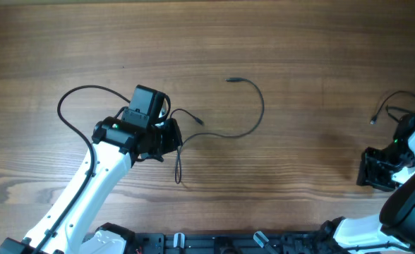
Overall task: Untangle cables
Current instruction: 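Lower and release the cable at the right side with the right gripper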
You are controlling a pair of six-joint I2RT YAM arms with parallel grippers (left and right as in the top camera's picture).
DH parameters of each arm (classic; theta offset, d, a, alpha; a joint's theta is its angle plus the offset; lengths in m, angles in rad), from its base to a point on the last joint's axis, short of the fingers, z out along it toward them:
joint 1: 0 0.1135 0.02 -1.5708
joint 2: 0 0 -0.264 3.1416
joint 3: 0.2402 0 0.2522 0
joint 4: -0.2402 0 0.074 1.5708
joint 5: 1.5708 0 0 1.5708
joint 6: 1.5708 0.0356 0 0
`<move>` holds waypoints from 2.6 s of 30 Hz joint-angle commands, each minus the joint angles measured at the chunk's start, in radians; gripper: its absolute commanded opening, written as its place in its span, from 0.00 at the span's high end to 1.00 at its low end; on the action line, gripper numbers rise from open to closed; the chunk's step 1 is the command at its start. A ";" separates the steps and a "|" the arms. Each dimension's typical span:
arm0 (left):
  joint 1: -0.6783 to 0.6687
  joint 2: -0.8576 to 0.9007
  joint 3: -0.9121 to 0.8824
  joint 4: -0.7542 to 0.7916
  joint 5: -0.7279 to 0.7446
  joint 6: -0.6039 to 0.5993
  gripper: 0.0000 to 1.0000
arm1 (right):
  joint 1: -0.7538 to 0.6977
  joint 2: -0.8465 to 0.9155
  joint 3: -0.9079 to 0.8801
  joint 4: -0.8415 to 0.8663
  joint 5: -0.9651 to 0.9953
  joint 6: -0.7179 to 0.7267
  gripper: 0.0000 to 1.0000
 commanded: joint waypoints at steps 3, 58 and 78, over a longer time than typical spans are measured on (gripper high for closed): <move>0.002 -0.011 -0.003 -0.001 -0.017 0.023 0.96 | -0.003 0.005 -0.045 0.092 0.141 0.080 0.96; 0.002 -0.011 -0.005 -0.031 -0.017 0.023 0.96 | -0.003 0.015 -0.324 1.080 0.359 -0.001 0.95; 0.002 -0.011 -0.005 -0.030 -0.017 0.023 0.96 | -0.320 0.332 -0.116 1.032 0.140 -0.085 0.95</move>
